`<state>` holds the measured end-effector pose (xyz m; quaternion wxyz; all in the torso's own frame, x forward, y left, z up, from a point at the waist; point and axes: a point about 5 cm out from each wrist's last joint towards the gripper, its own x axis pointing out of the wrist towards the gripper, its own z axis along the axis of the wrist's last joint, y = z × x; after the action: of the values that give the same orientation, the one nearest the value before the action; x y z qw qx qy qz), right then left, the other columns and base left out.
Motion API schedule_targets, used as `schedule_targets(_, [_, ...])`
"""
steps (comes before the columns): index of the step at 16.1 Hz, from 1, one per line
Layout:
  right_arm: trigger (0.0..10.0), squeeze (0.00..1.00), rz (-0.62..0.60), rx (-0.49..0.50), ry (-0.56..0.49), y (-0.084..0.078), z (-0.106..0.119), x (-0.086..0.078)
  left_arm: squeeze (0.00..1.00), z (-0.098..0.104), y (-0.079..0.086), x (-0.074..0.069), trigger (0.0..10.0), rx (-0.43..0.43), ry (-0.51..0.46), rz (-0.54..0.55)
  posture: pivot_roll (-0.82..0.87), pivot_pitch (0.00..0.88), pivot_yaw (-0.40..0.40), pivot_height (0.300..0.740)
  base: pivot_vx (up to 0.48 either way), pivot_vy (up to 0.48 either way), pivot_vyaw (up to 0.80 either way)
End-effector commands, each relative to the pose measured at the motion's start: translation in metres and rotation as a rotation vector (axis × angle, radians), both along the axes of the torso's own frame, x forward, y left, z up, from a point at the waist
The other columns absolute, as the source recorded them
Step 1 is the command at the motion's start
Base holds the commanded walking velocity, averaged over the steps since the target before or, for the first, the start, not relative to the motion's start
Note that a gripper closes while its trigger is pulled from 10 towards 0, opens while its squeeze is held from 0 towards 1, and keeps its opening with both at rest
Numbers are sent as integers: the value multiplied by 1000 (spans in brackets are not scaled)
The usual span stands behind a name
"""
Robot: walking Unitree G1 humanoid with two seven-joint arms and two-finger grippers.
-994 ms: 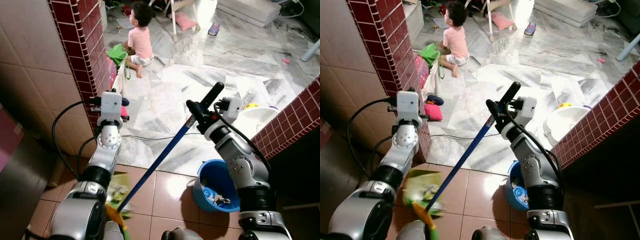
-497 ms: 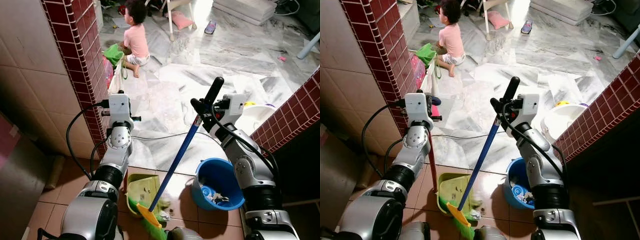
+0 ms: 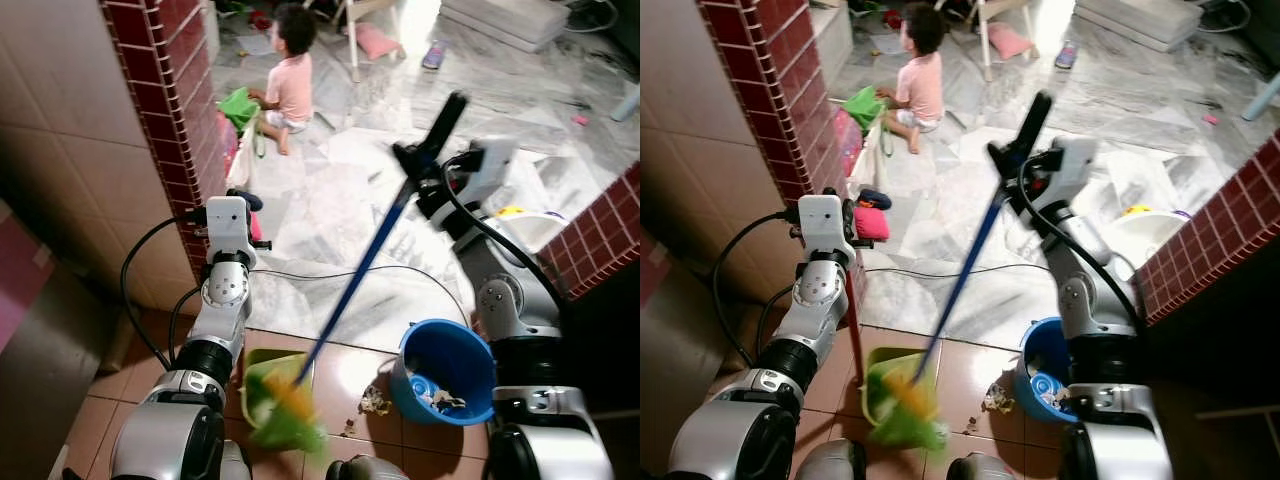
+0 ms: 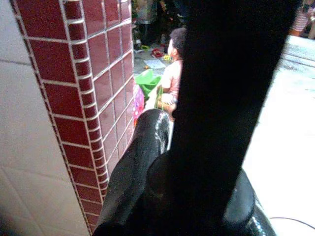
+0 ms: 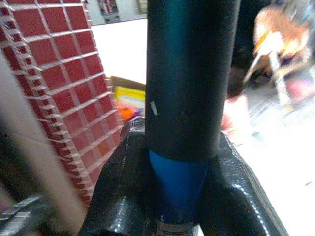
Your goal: Sweep floor
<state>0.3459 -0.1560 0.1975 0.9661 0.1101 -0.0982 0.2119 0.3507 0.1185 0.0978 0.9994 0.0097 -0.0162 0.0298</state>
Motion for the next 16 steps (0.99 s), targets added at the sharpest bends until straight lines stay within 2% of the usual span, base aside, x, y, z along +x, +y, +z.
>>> schedule_targets(1, [10000,0,-62,-81,-115,-8,20,1,0,2,-5,0,10000,-17,-10,-11,-103,44,-50,740,0,0,0])
schedule_targets(6, [10000,0,-121,-161,-136,-2,10,-3,0,4,-2,-1,10000,-13,-24,-11,-99,56,-48,740,0,0,0])
schedule_targets(10, [10000,0,-88,-191,-82,12,-19,-12,0,5,3,-1,10000,29,-39,23,-99,60,-53,740,0,0,0])
schedule_targets(13, [10000,0,-87,-196,-85,15,-22,-14,0,9,-1,-2,10000,61,-64,-33,-99,60,-53,740,0,0,0])
schedule_targets(14, [10000,0,-92,-226,-93,16,-23,-16,0,8,-5,-3,10000,88,-47,-89,-102,62,-51,740,0,0,0])
schedule_targets(16, [10000,0,-141,-289,-129,14,-20,-19,0,2,-9,-6,10000,96,-23,-107,-103,64,-49,740,0,0,0])
